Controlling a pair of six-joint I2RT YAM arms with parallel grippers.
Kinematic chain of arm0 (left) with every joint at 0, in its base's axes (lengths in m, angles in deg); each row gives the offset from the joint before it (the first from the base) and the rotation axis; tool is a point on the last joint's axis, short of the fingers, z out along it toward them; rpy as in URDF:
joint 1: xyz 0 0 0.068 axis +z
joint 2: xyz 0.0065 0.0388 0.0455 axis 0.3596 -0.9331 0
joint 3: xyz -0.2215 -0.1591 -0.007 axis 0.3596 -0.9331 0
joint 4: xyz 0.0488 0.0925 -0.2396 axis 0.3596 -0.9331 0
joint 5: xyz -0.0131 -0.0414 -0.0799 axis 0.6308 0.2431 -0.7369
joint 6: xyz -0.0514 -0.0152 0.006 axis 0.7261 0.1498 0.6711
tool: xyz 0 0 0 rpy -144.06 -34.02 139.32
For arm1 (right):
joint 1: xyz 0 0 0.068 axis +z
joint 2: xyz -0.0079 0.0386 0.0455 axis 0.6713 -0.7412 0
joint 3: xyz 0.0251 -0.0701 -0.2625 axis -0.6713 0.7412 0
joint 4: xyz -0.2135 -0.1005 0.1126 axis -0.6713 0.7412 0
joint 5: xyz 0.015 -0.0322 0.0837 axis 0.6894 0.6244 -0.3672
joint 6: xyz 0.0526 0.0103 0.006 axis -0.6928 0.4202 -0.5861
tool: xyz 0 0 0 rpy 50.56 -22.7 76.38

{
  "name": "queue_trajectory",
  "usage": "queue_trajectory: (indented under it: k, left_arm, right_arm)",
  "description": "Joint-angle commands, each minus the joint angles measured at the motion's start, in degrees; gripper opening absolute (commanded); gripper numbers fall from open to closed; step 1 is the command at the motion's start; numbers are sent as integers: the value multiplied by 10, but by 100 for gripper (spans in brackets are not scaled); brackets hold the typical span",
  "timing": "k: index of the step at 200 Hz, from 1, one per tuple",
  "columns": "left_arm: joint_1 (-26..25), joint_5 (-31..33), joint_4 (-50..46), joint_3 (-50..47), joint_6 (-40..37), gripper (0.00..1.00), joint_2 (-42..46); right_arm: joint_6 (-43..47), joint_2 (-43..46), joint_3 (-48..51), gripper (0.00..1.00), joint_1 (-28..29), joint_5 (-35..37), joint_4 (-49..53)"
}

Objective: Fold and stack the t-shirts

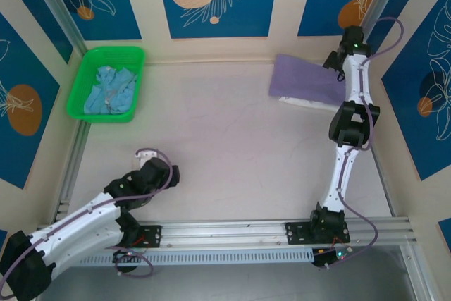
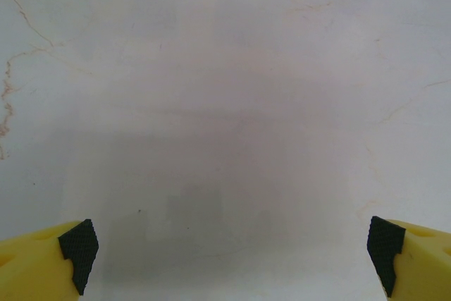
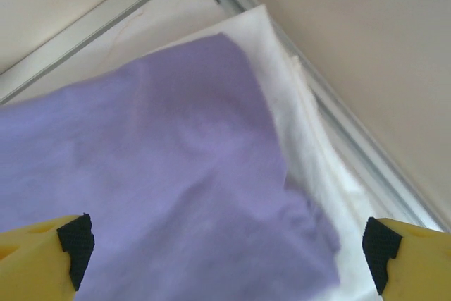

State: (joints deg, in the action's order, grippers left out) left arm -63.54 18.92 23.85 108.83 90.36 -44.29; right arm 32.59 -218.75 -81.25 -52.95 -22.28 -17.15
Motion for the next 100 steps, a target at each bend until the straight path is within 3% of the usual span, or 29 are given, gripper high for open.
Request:
queue_trajectory:
  k: [1,23,52,75,100]
  left_arm:
    - [0,-12,-5,46,7,100,0]
    - [0,-7,-20,102,37,100,5]
    - [1,57,-35,199,35,100,7]
    - [9,131,-34,278,-31,100,-17]
    - [56,140,18,329,-135,100,-63]
  right_arm:
    - [-20,142,144,99,72,10,-80]
    - [7,298,369,100,146,-26,-239]
    - [10,477,617,99,208,-94,-401]
    - [9,607,784,99,235,-112,-502]
    - [40,703,944,99,237,-112,-640]
